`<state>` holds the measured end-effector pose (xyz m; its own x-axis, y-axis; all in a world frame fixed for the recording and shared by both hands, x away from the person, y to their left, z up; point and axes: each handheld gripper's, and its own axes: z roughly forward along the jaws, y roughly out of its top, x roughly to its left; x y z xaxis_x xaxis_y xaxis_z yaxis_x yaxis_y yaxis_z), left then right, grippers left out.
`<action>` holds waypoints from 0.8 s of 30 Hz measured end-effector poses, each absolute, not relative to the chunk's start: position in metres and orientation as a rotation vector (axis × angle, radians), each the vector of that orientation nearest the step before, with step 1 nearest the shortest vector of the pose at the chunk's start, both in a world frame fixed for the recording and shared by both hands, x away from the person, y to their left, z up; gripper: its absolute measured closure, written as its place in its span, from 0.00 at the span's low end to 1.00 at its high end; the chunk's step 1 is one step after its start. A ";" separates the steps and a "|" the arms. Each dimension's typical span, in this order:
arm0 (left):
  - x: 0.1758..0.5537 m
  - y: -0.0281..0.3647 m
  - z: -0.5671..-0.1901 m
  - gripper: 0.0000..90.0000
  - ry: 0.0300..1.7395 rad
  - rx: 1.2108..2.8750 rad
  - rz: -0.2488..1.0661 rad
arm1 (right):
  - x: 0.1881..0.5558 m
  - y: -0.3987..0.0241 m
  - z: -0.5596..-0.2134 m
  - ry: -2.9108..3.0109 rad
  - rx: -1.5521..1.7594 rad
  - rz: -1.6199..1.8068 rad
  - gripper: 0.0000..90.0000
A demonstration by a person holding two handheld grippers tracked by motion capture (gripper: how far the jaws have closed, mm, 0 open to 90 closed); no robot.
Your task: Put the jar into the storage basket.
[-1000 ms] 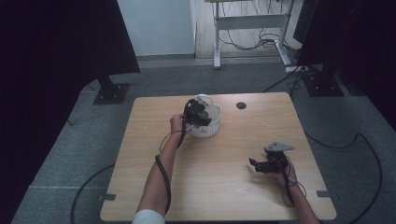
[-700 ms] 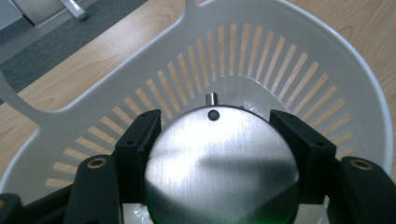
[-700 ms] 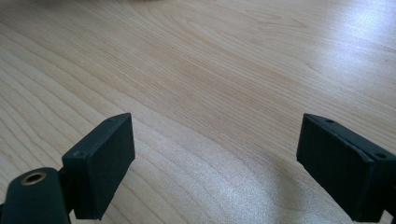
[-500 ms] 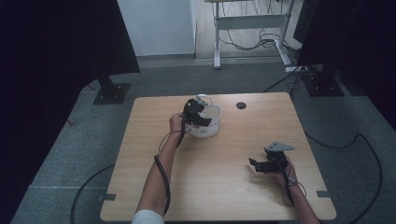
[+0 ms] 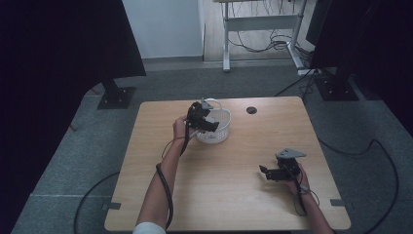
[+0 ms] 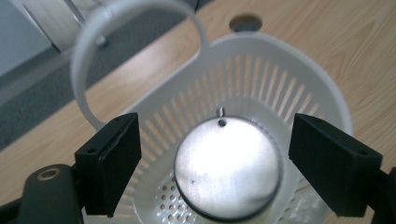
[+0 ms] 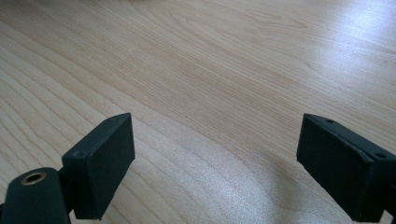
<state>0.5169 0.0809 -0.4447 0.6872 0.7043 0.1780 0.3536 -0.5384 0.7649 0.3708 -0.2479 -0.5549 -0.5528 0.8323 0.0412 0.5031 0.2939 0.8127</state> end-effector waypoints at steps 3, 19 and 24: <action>0.504 0.084 -0.435 0.18 0.777 2.139 0.637 | 0.371 -0.247 -0.555 2.181 1.198 1.145 0.12; 0.455 0.121 -0.437 0.18 0.724 2.102 0.629 | 0.369 -0.246 -0.555 2.169 1.199 1.112 0.12; 0.445 0.135 -0.443 0.18 0.744 2.090 0.632 | 0.369 -0.245 -0.555 2.165 1.197 1.100 0.12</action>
